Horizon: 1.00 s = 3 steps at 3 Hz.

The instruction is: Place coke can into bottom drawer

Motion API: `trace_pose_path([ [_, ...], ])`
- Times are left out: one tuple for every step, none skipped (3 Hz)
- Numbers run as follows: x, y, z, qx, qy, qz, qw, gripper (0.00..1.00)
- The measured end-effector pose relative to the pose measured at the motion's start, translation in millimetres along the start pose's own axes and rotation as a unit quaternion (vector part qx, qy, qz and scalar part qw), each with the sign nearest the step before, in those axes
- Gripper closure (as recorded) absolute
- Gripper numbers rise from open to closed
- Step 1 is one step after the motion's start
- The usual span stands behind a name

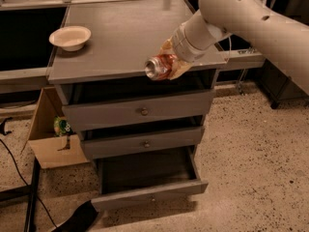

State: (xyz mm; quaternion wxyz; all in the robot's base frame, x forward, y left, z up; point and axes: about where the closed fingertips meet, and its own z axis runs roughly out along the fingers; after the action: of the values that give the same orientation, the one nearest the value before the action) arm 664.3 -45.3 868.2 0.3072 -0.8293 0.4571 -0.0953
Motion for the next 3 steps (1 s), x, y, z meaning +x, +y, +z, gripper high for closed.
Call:
trace_pose_path([
  [-9.5,25.5,-7.9,0.001,0.001,0.031,0.9995,1.00],
  [-25.7,55.6,-15.8,0.009,0.010,0.057,0.9983,1.00],
  [-35.4,79.7,1.6,0.011,0.025,0.077,0.9966,1.00],
])
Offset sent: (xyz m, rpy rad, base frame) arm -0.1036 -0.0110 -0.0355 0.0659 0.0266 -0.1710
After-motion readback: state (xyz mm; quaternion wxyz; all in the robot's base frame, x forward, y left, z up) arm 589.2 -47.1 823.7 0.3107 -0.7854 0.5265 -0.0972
